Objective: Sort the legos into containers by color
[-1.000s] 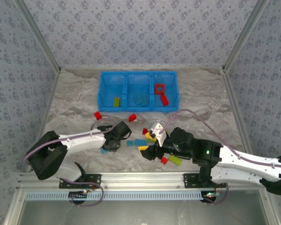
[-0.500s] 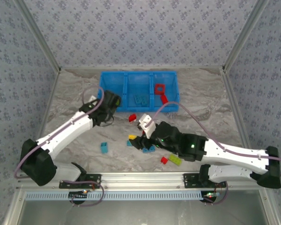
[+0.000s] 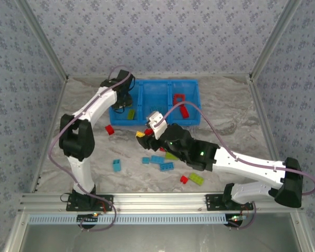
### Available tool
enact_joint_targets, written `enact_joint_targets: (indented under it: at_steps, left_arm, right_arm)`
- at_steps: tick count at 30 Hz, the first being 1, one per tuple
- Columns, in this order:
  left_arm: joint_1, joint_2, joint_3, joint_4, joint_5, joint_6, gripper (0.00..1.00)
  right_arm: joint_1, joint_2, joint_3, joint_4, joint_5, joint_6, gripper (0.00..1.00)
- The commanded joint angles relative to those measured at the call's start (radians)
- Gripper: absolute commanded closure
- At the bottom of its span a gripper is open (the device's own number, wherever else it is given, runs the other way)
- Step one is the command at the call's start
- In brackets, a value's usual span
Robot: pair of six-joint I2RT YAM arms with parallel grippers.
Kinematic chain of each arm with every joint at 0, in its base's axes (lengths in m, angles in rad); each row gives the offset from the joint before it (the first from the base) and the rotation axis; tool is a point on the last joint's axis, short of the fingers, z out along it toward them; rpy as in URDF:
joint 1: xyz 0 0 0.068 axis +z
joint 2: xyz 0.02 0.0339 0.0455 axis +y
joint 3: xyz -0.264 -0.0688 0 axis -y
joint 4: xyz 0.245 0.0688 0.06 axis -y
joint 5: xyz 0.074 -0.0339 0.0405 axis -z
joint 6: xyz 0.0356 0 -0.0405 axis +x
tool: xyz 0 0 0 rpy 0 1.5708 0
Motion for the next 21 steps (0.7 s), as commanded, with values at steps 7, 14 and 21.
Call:
enact_joint_targets:
  at_steps: [7,14,21]
  left_arm:
    - [-0.075,-0.247,-0.138,-0.006,-0.093,0.012,0.59]
    - [-0.202,-0.653,-0.408,0.014,-0.071,-0.022,0.48]
    - [-0.420,-0.939,-0.486,0.028,0.018,0.057,0.35]
  right_arm:
    - [-0.044,-0.100,-0.082,-0.040,0.023,0.088,0.29]
    - [-0.135,-0.147,-0.105,-0.221,-0.022,0.154,0.30]
    - [-0.213,-0.183,-0.116,-0.347,-0.034,0.225,0.31]
